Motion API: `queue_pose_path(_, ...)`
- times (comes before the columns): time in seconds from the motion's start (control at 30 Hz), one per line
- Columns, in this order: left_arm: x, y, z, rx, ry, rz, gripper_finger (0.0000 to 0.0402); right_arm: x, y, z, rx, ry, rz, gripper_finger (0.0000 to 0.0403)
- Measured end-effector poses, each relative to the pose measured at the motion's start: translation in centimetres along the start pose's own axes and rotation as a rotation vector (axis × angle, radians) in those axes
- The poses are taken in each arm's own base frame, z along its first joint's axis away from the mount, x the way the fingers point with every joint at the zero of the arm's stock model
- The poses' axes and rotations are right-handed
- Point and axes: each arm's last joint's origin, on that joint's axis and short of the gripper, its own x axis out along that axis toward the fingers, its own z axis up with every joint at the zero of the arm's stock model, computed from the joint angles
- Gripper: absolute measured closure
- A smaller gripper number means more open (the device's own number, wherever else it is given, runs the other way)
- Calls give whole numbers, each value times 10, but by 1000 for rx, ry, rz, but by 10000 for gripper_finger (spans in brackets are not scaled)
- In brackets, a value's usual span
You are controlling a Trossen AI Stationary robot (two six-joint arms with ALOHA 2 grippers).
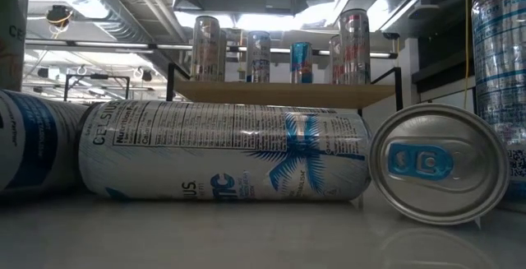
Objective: Sort soda cans
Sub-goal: Put the white yellow soda can on the shelf and align with other white yellow soda cans
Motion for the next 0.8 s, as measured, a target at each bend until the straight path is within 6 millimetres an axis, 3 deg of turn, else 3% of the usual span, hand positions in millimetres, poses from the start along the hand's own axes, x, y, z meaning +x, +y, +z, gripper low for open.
queue_pose_path(0.33,-2,2,-1,71,-90,-22,103,0,0,0,0,-2,-7,59)
queue_pose_path(0.53,-2,-1,3,205,-244,-64,106,0,0,0,0,-2,-7,59)
queue_pose_path(0.8,-4,-18,-3,412,-233,-196,107,0,0,0,0,-2,-7,59)
